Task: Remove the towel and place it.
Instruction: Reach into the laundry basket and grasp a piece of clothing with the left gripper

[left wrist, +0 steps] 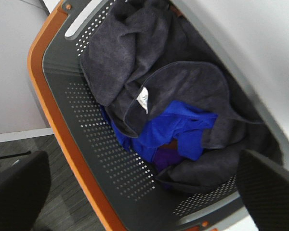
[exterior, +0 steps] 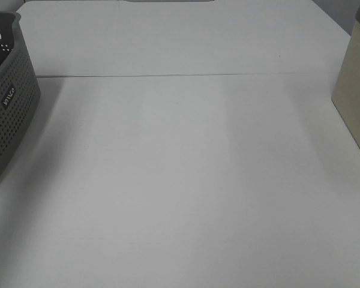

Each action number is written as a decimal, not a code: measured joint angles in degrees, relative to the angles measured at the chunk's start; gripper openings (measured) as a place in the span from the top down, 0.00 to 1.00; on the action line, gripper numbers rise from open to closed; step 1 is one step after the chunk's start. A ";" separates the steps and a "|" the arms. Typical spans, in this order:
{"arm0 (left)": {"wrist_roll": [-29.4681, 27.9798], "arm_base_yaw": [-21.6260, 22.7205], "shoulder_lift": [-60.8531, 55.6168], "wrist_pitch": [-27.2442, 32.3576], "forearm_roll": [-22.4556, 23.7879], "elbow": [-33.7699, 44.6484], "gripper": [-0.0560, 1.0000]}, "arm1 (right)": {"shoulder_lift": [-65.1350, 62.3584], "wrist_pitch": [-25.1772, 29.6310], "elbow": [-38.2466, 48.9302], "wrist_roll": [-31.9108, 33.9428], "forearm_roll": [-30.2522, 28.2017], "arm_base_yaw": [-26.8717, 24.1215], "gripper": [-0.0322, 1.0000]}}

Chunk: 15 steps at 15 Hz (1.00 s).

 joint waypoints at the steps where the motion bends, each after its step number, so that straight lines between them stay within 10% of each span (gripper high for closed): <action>1: 0.63 0.52 1.49 0.00 0.57 -0.40 0.01 | 0.00 0.00 0.00 0.00 0.00 0.00 0.29; 6: 7.33 11.34 18.39 -0.17 0.17 -1.03 0.01 | 0.00 0.00 0.00 0.00 0.00 0.00 0.29; 13: 11.29 12.61 34.95 -2.69 -2.06 -8.54 0.01 | 0.00 0.00 0.00 0.00 0.00 0.00 0.29; 15: 11.34 12.61 39.42 -2.52 -8.71 -14.90 0.01 | 0.00 0.00 0.00 0.00 0.00 0.00 0.29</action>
